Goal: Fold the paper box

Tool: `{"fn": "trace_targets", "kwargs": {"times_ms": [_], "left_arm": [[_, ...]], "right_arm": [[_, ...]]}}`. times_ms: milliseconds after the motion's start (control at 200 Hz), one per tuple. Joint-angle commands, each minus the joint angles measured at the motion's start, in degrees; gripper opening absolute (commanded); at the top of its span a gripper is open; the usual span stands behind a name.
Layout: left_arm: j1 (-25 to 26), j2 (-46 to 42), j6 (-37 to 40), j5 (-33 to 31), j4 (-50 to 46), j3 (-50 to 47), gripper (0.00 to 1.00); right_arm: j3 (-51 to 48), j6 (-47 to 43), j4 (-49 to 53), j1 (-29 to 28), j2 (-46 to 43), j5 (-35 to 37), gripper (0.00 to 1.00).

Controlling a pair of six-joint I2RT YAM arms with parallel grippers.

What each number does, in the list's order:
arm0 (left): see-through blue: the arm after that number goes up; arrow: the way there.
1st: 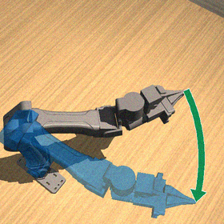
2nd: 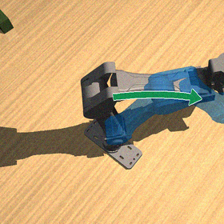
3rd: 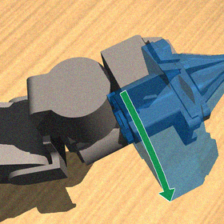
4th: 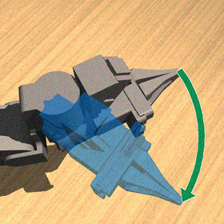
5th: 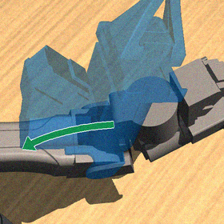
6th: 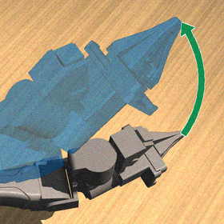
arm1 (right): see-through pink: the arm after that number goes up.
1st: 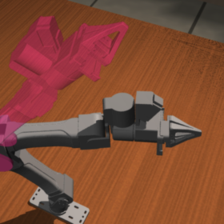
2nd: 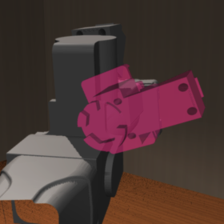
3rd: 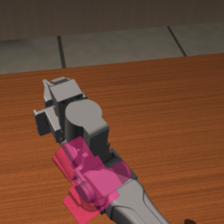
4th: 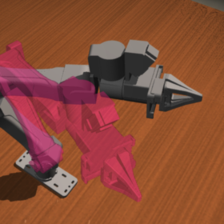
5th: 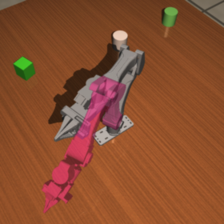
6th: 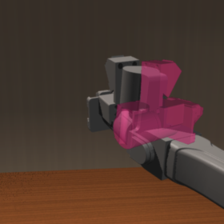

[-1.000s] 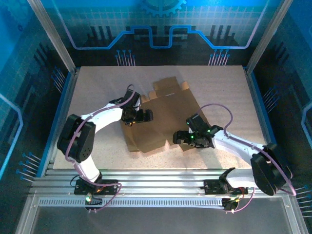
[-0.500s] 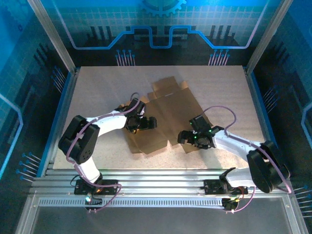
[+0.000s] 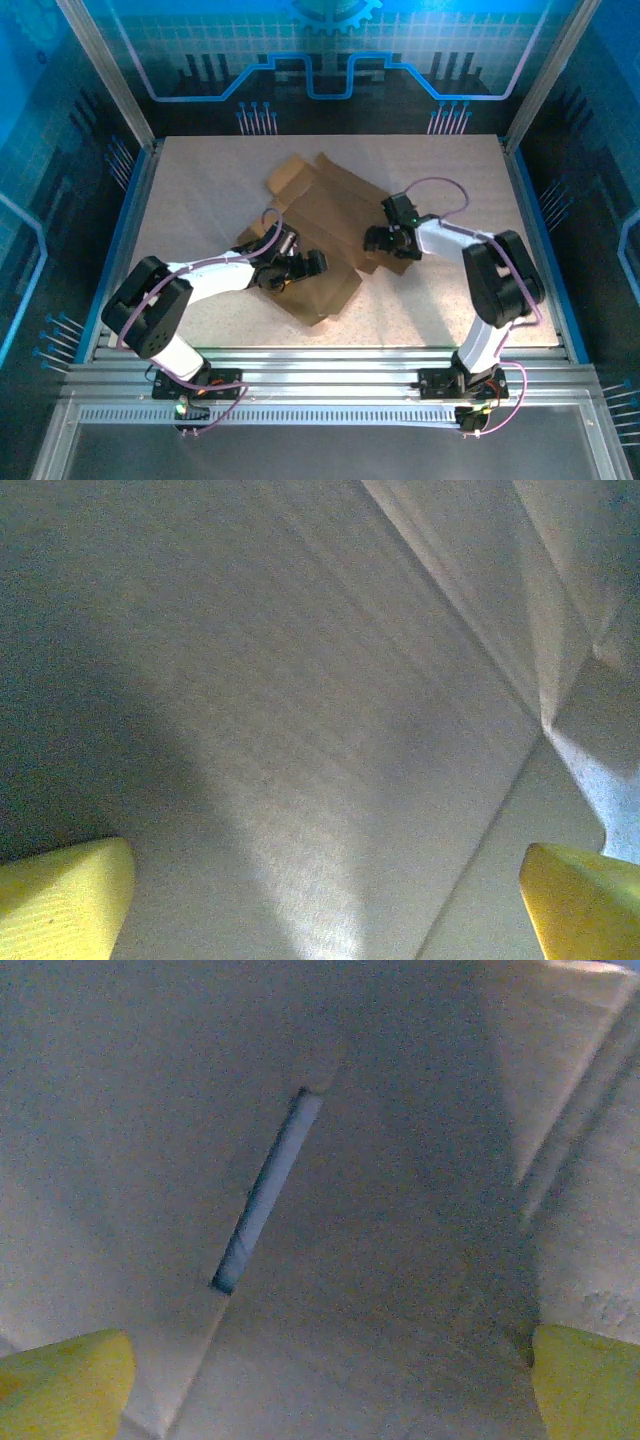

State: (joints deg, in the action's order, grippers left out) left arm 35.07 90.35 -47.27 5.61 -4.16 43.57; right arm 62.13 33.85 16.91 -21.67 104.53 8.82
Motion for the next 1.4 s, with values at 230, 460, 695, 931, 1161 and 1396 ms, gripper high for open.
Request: {"fn": "trace_targets", "kwargs": {"times_ms": [230, 460, 695, 931, 1161, 1396], "left_arm": [[7.0, 0.2, -7.3, 8.8, 12.4, -3.2, 0.99], [6.6, -11.2, -1.1, 3.4, 5.1, -4.1, 0.99], [1.5, -26.7, 4.8, 2.1, -9.1, -4.9, 0.99], [-6.6, -43.3, 9.0, 2.9, -22.8, -5.3, 0.99], [-11.2, -46.3, 10.3, 7.2, -25.4, -5.6, 0.99], [-12.2, -43.9, 13.5, 8.8, -28.2, -3.5, 0.99]], "right_arm": [[7.8, -2.9, -4.2, -3.7, 3.3, -12.7, 1.00], [-1.9, -8.0, -4.0, -6.9, -12.2, -10.3, 1.00], [-11.0, -3.6, -2.4, -13.4, -25.1, -6.6, 1.00], [-14.6, 0.9, -2.9, -17.6, -33.7, -8.4, 1.00], [-12.8, 4.5, -2.9, -18.6, -30.2, -12.8, 1.00], [-7.1, 6.1, 0.2, -25.9, -19.1, -5.5, 1.00]]}}
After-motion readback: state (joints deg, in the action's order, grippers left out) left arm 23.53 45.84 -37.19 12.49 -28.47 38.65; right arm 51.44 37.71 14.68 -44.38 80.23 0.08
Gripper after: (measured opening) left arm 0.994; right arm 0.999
